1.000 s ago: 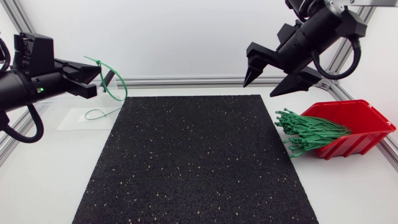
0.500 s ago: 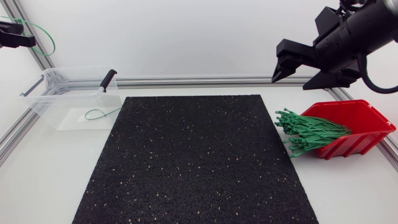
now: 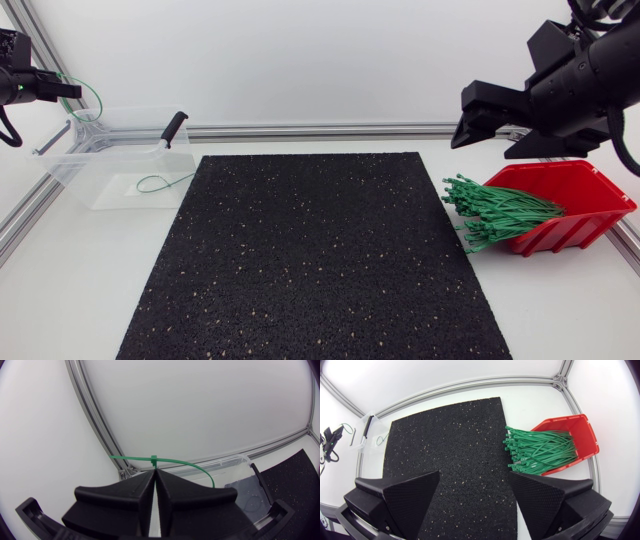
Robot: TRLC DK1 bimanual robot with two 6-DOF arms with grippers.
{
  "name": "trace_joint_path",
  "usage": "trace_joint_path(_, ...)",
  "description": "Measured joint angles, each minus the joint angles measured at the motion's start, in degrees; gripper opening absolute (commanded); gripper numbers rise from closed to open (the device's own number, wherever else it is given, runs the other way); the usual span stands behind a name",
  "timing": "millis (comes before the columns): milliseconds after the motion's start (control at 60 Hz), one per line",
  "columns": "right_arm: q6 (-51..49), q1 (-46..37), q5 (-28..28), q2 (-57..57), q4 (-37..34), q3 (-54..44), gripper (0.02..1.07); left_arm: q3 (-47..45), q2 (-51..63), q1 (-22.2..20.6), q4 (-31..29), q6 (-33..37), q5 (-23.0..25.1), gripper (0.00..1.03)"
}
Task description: Take a green cable tie from the red box, thread the tail through the head to close it, then place it in the transparent bin on the left.
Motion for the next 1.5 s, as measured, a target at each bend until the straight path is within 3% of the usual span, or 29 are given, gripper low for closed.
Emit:
trace_joint_path(133, 0.0, 0.3, 0.1, -0.9, -0.8, -0.5, 1.02, 8.3, 3.8, -0.9, -11.1, 0.0, -0.7, 0.45)
trace_joint_path(250, 0.0, 0.3, 0.2, -1.6, -1.3, -0.7, 1.02, 19.6, 9.5, -1.9, -27.4, 0.3, -0.9, 0.79)
trace_joint_path(300, 0.0, 0.3, 0.2, -1.9, -1.3, -0.9, 1.02, 23.1, 11.3, -2.3, -32.5, 0.4, -0.9, 1.0)
trace_joint_path(433, 0.0, 0.3, 0.2, -2.4, -1.3, -1.6, 1.02, 26.4, 12.8, -3.5, -36.9, 0.4, -1.0, 1.0)
trace_joint_path(767, -0.9, 0.0, 0.1, -3.5, -1.0, -2.9, 1.02, 26.8, 12.1, -3.8, -37.4, 0.3, -1.0, 1.0)
trace_joint_path(850, -2.4, -0.5, 0.2, -4.2, 0.7, -4.0, 1.02, 24.5, 9.9, -3.7, -35.9, -0.8, -1.0, 1.0)
trace_joint_path(933, -3.8, -1.3, 0.1, -4.9, 2.0, -4.5, 1.02, 20.3, 6.2, -3.7, -30.7, -2.5, -1.0, 1.0)
trace_joint_path(1150, -7.9, -4.5, 0.2, -7.0, 5.6, -5.2, 1.02, 1.5, -11.6, -3.8, -8.9, -5.7, -1.5, 1.0)
trace_joint_path(1317, -12.2, -7.9, 0.2, -9.3, 7.9, -6.4, 1.02, -7.8, -23.8, -6.5, -3.9, -6.7, -1.7, 1.0)
trace_joint_path(1500, -17.6, -12.7, 0.1, -13.9, 13.8, -11.3, 1.02, -18.5, -32.9, -7.2, 4.0, -12.4, -1.7, 1.0)
